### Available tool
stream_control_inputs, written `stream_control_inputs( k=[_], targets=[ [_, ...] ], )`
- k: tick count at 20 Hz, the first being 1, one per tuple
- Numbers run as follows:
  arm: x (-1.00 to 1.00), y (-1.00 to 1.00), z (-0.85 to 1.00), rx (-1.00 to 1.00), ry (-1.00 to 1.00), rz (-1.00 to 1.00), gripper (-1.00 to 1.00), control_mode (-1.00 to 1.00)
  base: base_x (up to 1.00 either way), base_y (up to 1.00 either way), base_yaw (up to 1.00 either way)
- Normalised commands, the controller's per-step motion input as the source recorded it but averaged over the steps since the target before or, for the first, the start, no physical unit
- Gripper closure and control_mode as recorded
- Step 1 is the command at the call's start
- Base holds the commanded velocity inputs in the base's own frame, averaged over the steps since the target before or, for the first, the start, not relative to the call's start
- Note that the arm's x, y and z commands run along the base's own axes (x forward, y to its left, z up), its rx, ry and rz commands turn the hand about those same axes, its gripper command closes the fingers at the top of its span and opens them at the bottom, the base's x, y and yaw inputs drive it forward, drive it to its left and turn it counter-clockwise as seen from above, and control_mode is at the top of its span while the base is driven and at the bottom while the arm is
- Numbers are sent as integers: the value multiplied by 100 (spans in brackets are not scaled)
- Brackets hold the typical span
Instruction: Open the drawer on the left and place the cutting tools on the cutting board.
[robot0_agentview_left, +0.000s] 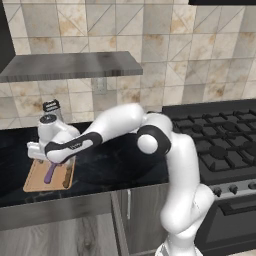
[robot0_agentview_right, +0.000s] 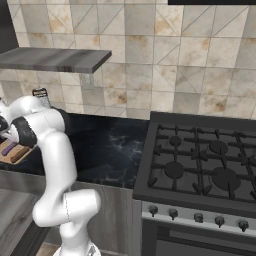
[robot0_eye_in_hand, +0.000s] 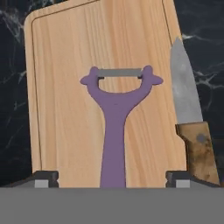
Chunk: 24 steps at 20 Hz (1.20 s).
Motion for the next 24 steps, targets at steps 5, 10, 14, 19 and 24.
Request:
stream_control_inputs(
  k=[5,10,14,19,24],
  targets=[
    [-28,-55,87,5,-6,0,-100,-100,0,0,0],
    [-78,-97,62,13,-7,0,-100,-100,0,0,0],
    [-100,-99,53,13,-8,0,-100,-100,0,0,0],
    [-75,-100,67,12,-5,0,-100,-100,0,0,0],
    [-50,-100,83,9,0,1,-100,-100,0,0,0]
  ],
)
